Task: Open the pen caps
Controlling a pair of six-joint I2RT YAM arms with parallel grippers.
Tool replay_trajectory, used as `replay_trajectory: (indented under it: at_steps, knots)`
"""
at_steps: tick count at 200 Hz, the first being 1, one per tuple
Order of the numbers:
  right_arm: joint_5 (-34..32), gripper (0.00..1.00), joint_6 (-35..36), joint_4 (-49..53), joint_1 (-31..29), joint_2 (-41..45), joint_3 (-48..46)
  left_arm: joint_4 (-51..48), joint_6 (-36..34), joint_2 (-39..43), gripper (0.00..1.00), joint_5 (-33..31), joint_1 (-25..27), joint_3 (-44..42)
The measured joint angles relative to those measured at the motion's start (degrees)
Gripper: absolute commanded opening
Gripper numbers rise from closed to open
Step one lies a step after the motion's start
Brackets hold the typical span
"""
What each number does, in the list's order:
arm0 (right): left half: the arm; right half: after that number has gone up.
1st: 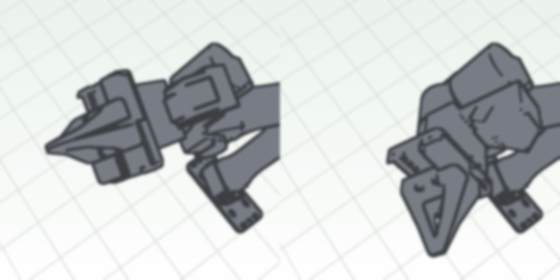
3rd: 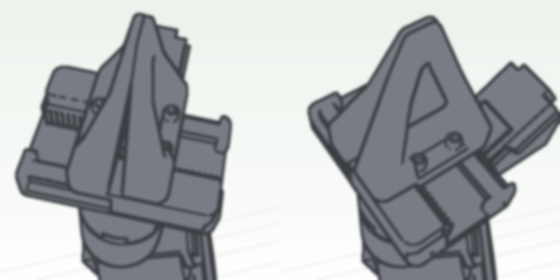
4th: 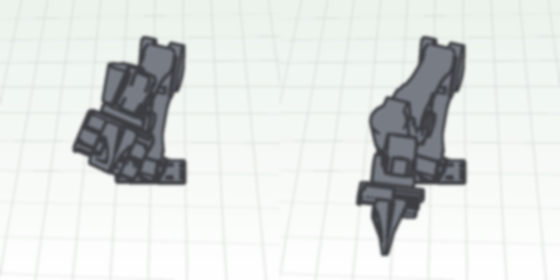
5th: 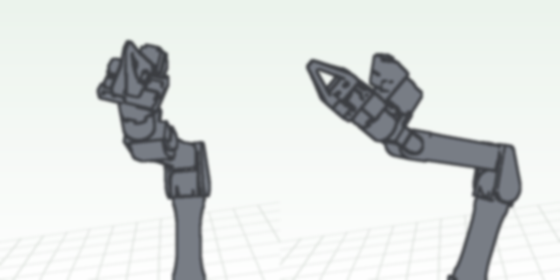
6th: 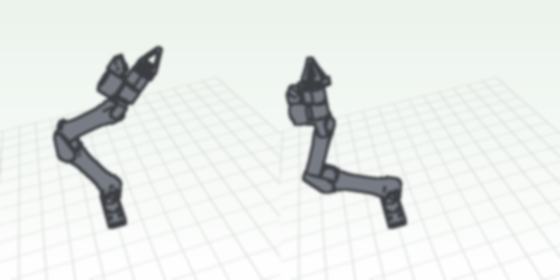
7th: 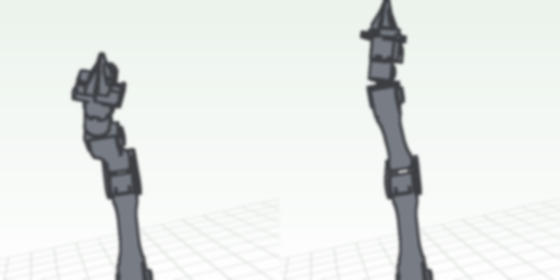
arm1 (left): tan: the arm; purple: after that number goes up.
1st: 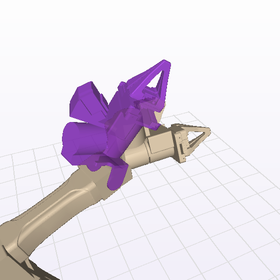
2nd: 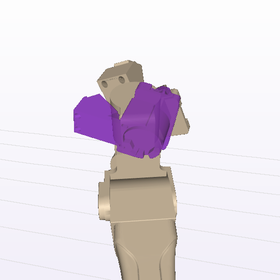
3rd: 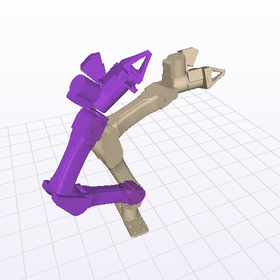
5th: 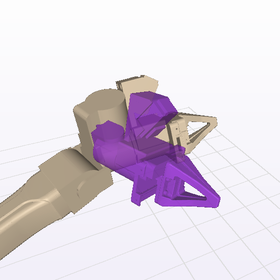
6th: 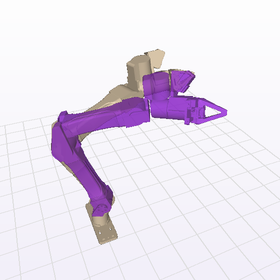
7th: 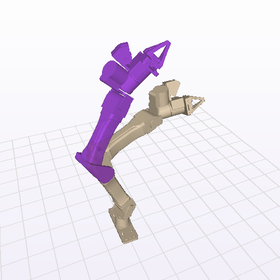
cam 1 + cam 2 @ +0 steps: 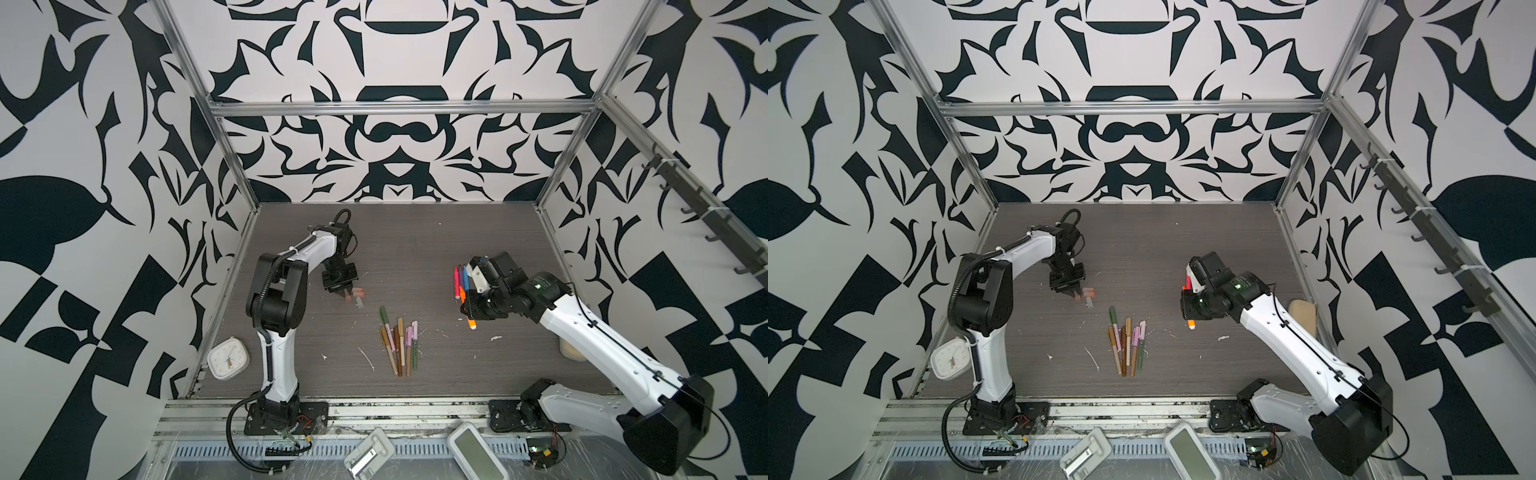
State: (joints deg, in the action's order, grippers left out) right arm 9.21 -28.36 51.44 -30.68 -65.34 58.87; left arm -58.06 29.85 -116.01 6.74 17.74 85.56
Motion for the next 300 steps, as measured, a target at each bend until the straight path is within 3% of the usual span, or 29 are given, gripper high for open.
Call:
replay_trajectory:
  at_steps: [96,136,174,238,300]
  knots:
    - [-1.0,0.0,0.8,0.2,0.0,-1.6,0.2,0.2,0.4,0.0,0.21,0.2,0.0,0.0]
    - [-1.0,0.0,1.7,0.2,1.6,-2.7,0.9,0.1,0.6,0.0,0.29,0.2,0.0,0.0]
    - [-1.3,0.0,3.1,0.1,7.2,-6.1,3.0,0.1,0.5,0.0,0.28,0.2,0.0,0.0]
    - [-3.5,0.0,4.8,-3.5,23.0,-17.7,5.9,-1.2,0.5,0.4,0.28,0.1,0.0,1.4]
    - [-5.7,0.0,9.2,-11.0,23.8,-25.7,6.6,-0.8,2.2,8.7,0.28,1.7,0.0,5.1]
